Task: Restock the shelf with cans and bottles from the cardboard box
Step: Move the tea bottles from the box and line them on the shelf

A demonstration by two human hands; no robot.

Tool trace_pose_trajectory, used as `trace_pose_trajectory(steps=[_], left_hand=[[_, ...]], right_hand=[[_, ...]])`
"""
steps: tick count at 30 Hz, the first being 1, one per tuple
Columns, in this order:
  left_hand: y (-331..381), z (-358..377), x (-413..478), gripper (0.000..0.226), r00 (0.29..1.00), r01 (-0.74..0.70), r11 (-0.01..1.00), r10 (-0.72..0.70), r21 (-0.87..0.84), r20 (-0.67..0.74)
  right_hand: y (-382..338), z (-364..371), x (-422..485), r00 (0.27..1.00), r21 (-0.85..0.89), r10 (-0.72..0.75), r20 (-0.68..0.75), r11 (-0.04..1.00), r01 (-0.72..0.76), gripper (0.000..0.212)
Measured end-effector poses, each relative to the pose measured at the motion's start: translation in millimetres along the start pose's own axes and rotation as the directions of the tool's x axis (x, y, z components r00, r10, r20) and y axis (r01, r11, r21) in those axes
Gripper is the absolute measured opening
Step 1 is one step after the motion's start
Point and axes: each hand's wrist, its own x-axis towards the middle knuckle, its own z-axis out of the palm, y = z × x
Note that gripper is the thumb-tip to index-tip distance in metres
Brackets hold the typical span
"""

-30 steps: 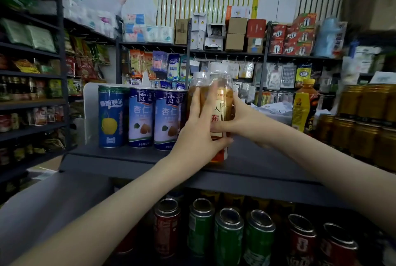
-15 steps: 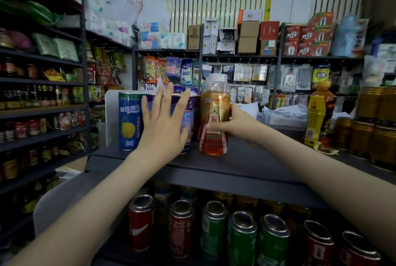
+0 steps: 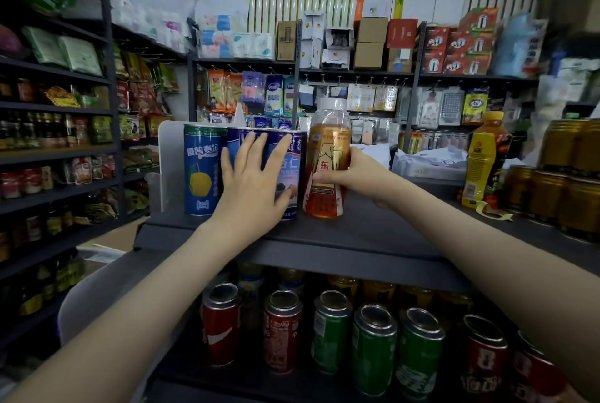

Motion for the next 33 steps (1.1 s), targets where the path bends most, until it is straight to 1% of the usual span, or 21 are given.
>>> trace_pose_trajectory(steps=[3,6,8,9,11,12,13,14,15,16,17,18,20,23,26,29,31,33], left_hand=[[-2,1,-4,0.072,1.000,-0.010,1.000,0.009,-0.020,-0.008],[-2,-1,-12,0.068,0.999,0.003,0.997,-0.006,-0.071,-0.034],[-3,-8,-22,0.065,0.999,0.007,0.995,-0.010,-0.101,-0.036],[-3,-12,-29,0.063,0.999,0.008,0.993,-0.012,-0.115,-0.034],[-1,-26,-47,0.057,0.999,0.019,0.985,-0.028,-0.173,-0.045],[1,-35,-59,0.054,0.997,0.040,0.977,-0.052,-0.209,-0.050],[4,-44,-72,0.050,0.996,0.062,0.970,-0.077,-0.234,-0.054],[5,-51,-86,0.046,0.994,0.077,0.969,-0.094,-0.236,-0.060],[7,-58,-103,0.044,0.992,0.090,0.972,-0.107,-0.216,-0.068],[8,-64,-122,0.042,0.989,0.110,0.976,-0.126,-0.186,-0.075],[8,-70,-141,0.041,0.985,0.139,0.977,-0.153,-0.159,-0.078],[8,-74,-161,0.040,0.980,0.176,0.975,-0.187,-0.138,-0.074],[7,-82,-210,0.039,0.963,0.266,0.962,-0.268,-0.068,-0.021],[8,-91,-296,0.045,0.914,0.384,0.921,-0.388,0.062,0.119],[11,-107,-384,0.050,0.808,0.489,0.853,-0.522,0.183,0.272],[14,-127,-466,0.055,0.680,0.586,0.764,-0.645,0.271,0.348],[11,-140,-511,0.058,0.591,0.643,0.693,-0.720,0.326,0.365],[3,-153,-553,0.059,0.485,0.693,0.614,-0.785,0.378,0.385]], right_hand=[[-1,-2,-5,1.000,0.016,0.025,0.011,1.000,-0.025,0.062],[-2,0,-14,0.998,0.021,0.053,0.013,0.998,-0.054,0.065],[-7,4,-26,0.997,0.004,0.058,-0.044,0.998,-0.058,0.074],[-10,6,-32,0.992,-0.030,0.043,-0.115,0.998,-0.046,0.080],[-17,9,-46,0.955,-0.155,-0.038,-0.294,0.988,-0.008,0.086],[-22,12,-57,0.925,-0.218,-0.104,-0.366,0.976,0.023,0.082],[-26,16,-68,0.892,-0.265,-0.192,-0.409,0.960,0.085,0.073],[-31,22,-83,0.863,-0.285,-0.298,-0.408,0.940,0.189,0.059],[-35,31,-101,0.844,-0.280,-0.394,-0.363,0.911,0.305,0.043],[-37,43,-120,0.831,-0.260,-0.476,-0.288,0.874,0.411,0.030],[-38,58,-141,0.813,-0.240,-0.545,-0.206,0.833,0.498,0.021],[-37,76,-161,0.797,-0.217,-0.592,-0.120,0.799,0.561,0.017],[-27,119,-199,0.782,-0.145,-0.621,0.043,0.771,0.620,0.016],[-1,189,-246,0.783,-0.042,-0.560,0.269,0.806,0.591,0.021],[25,260,-288,0.775,0.001,-0.447,0.447,0.866,0.499,0.026],[38,327,-333,0.708,0.034,-0.374,0.599,0.895,0.444,0.034],[41,370,-362,0.655,0.034,-0.331,0.680,0.905,0.423,0.035],[46,410,-386,0.602,0.041,-0.306,0.737,0.910,0.412,0.034]])
